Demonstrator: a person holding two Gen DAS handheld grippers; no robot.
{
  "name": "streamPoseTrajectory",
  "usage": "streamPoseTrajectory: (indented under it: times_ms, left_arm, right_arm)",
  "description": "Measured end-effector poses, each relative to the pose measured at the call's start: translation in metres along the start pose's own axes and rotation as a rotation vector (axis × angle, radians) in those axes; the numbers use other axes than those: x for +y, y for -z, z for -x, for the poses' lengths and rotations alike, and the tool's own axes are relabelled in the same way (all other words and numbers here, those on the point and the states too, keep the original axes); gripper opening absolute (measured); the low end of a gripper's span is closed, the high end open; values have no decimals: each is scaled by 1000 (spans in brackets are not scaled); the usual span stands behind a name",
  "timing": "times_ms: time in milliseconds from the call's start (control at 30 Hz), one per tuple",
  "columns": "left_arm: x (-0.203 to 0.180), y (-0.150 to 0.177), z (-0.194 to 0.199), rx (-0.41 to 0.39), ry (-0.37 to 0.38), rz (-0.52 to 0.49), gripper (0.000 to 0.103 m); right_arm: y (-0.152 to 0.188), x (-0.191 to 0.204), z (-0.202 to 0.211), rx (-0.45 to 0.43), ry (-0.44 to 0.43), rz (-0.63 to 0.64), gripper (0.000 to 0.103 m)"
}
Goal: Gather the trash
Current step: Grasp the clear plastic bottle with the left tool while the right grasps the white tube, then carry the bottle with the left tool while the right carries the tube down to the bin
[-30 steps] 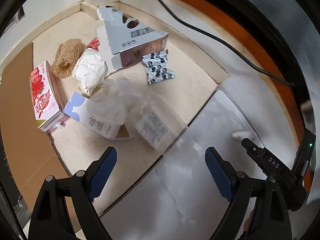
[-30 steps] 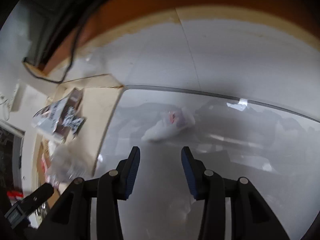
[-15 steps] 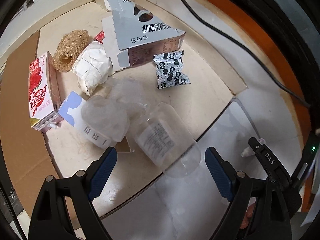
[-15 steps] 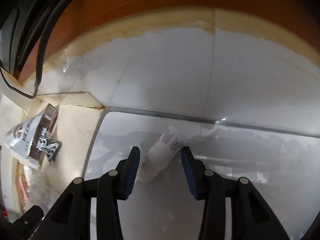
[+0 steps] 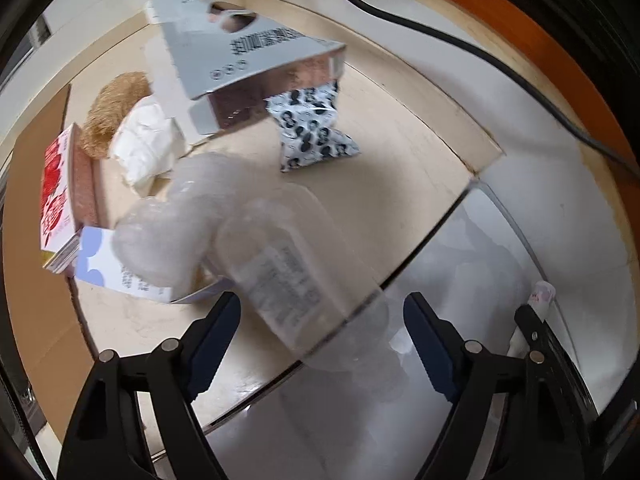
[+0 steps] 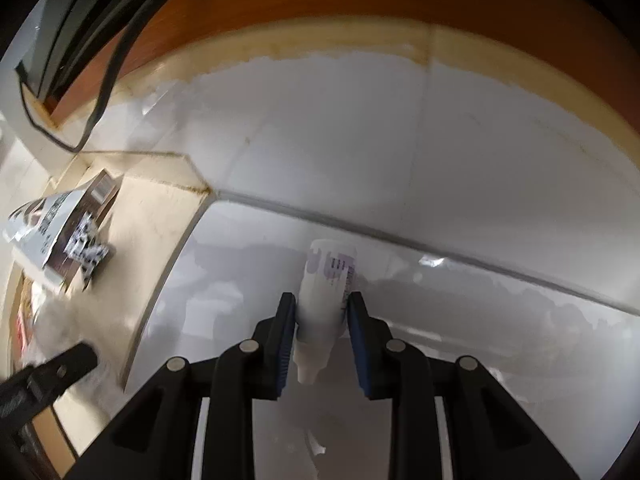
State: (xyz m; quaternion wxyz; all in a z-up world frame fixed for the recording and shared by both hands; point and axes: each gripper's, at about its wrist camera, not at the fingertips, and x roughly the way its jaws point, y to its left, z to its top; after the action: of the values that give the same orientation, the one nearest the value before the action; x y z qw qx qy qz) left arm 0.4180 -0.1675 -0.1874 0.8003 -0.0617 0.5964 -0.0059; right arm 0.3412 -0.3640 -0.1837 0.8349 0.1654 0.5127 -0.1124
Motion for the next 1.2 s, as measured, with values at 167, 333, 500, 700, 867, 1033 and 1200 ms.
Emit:
streamPoseTrajectory:
  times_ms: [167,333,500,700,867,1033,1200]
  left_arm:
    - [-9,-3,-13,8,-28,-20,68]
    - [-18,-6,-25,-11,-36,-65,57]
    - [-23,3,-17,-20,-22,-129,57]
    - [-14,23,17,-8,17,-196,57]
    - [5,54,60,1,84,-252,57]
    - [31,90,104,-12,139,-328,57]
    - [62,138,161,-70,159,-397,57]
  right_arm:
    - [14,1,9,30,-68,40,26]
    - [25,6,23,32,-155,76,26]
    - [33,3,38,38,-276,62,26]
    - [47,7,48,42,-296,52,26]
    - [74,11,74,32,-290,67,26]
    - [114,17,123,-11,-288,59,26]
    - [157,34,172,-51,-297,83,26]
